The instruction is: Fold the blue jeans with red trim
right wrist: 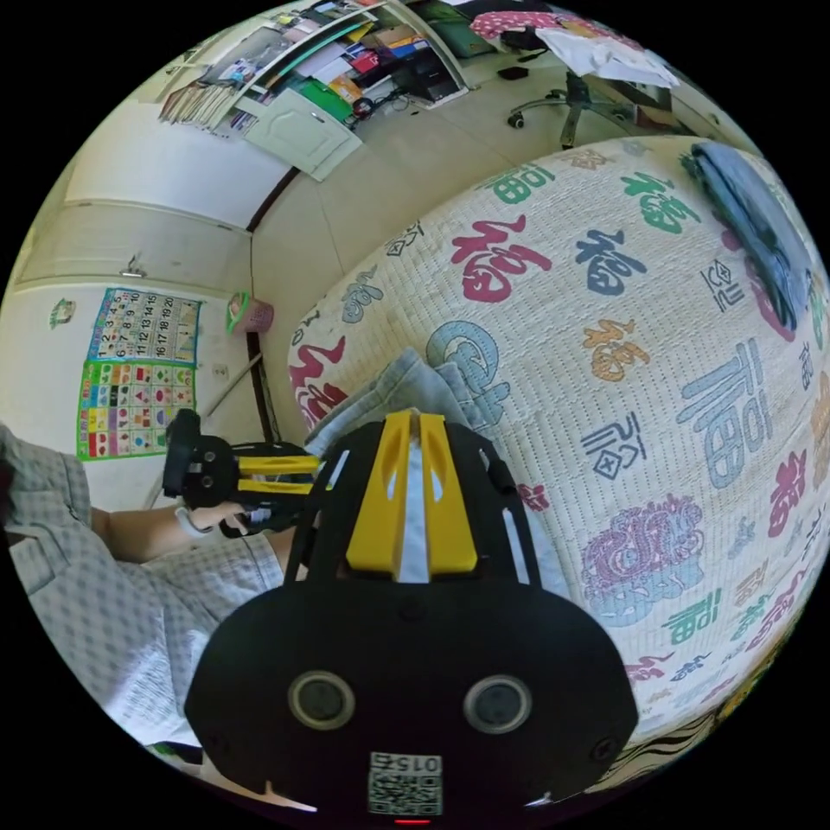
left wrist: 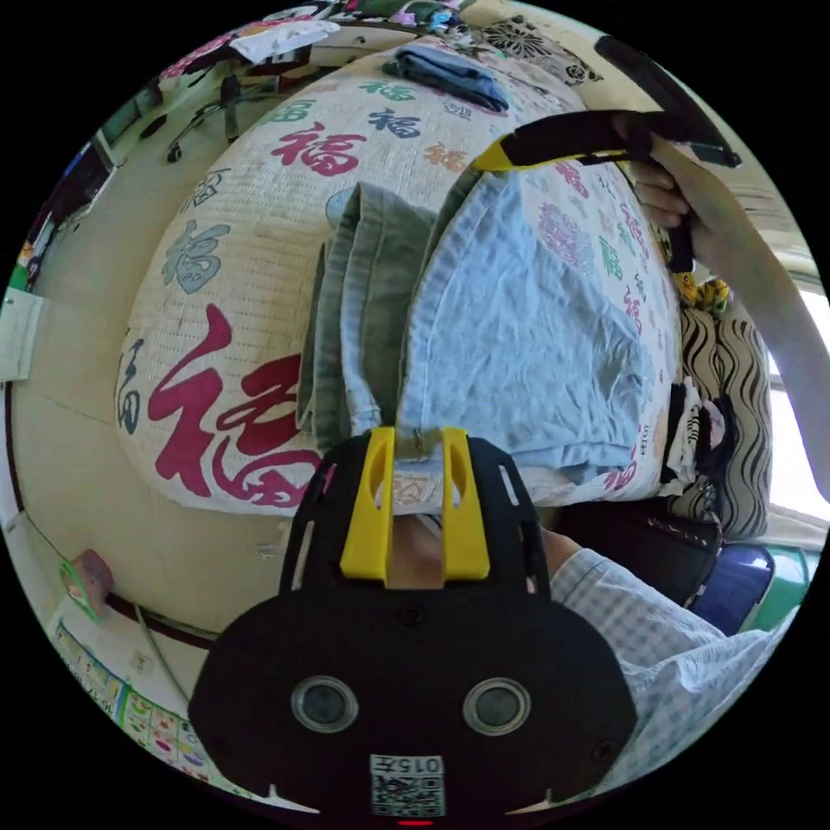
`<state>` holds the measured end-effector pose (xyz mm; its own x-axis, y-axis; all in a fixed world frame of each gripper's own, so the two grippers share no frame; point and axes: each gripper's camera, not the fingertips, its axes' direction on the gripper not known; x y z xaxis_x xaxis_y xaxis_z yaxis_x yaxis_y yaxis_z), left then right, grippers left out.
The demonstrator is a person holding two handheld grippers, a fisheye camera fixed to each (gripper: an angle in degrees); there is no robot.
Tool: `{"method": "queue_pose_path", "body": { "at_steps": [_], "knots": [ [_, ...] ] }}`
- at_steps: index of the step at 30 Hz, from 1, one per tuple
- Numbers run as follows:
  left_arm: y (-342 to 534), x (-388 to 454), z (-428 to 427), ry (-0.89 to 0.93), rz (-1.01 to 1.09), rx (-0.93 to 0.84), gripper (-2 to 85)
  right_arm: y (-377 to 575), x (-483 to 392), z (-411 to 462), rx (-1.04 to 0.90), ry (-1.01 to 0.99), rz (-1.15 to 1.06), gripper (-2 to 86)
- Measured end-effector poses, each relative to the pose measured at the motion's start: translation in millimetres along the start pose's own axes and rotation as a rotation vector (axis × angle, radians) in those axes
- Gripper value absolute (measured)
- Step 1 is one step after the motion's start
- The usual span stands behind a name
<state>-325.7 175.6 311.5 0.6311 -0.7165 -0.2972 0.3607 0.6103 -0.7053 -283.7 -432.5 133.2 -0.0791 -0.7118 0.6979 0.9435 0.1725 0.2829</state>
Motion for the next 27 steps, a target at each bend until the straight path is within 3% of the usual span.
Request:
{"method": "queue_pose_path", "body": {
  "at_steps": [4,7,14,18,21,23,27],
  "knots": [
    [23.7,-7.5,-27.7,0.148,-0.087,0.130,1.5,2.6,-7.1,-15.8,0.042,-0.002,-0.051,0.4],
    [39.0,-10.2,-55.2,0.149,-0.121,0.231,0.8,-2.5,-19.8,-29.1,0.090,0.045,-0.122,0.5],
    [22.4,-25.4,-5.1,0.053,-0.198,0.145,2.5,-28.7,7.2,50.6,-0.046,0.076,-0.089,1.8],
    [18.9,-9.3,-10.1,0.017,-0.204,0.124,5.5,-1.7,16.5,28.4,0.069,0.027,-0.082,2.3],
    [10.7,21.8,-33.6,-0.096,-0.094,0.194,5.7,59.1,20.4,-9.0,0.190,0.043,-0.041,1.9],
    [-3.8,44.8,-37.7,-0.062,0.024,0.216,5.8,132.6,27.4,-26.1,0.213,0.108,0.072,1.1],
    [-47.7,96.4,5.4,-0.106,0.292,0.053,4.4,262.5,41.7,-14.8,0.127,0.122,0.281,0.1]
  ]
}}
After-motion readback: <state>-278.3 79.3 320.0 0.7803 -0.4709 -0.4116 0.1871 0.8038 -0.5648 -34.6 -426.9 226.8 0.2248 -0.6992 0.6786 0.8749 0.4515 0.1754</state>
